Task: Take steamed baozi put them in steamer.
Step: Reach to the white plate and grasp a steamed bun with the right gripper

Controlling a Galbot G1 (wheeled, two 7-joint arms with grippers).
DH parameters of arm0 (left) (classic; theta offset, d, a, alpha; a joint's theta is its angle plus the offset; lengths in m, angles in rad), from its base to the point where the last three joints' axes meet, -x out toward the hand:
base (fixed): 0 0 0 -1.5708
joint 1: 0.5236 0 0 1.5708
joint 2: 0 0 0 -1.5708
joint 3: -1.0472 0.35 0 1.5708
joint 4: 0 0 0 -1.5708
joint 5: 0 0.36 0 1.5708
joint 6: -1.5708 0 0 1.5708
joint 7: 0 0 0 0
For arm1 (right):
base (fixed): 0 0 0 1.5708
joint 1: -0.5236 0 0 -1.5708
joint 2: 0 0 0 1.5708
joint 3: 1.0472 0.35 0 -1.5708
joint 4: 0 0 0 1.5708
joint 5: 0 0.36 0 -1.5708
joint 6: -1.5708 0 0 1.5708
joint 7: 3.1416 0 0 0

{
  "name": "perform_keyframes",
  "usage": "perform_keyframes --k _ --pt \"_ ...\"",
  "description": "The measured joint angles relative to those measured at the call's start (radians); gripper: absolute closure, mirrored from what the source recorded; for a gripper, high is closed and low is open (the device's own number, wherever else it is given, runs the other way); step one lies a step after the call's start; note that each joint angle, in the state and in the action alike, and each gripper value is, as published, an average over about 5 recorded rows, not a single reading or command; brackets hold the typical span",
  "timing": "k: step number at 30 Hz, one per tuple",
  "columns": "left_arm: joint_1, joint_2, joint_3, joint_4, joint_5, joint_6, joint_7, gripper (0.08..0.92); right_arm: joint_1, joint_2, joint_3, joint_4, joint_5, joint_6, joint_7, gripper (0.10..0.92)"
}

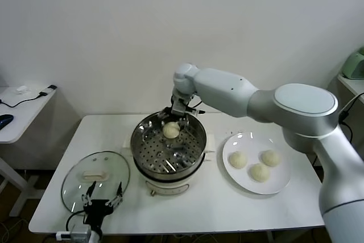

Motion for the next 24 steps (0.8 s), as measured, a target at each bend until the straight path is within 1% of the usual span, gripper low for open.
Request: perform_keyframes --k 5,12,18,24 --pt "0.007 -0.005 0.003 -0.011 0.005 0.001 0.002 0.177 0.11 -0.068 -0.097 0.057 0.2 -0.082 -0.052 0.203" --pt "0.014 -0.004 0.001 -0.016 0.005 -0.001 0.003 0.177 0.256 -0.244 -0.257 0.18 0.417 -0.297 -0.056 0.203" --pt "0.013 -0.006 0.004 -0.013 0.005 -0.003 0.003 0.177 0.324 -0.42 -0.384 0.323 0.517 -0.488 -0.015 0.202" --pt "0.014 -0.007 0.002 -0.008 0.005 -0.004 0.003 0.177 0.298 -0.55 -0.423 0.416 0.55 -0.643 0.043 0.203"
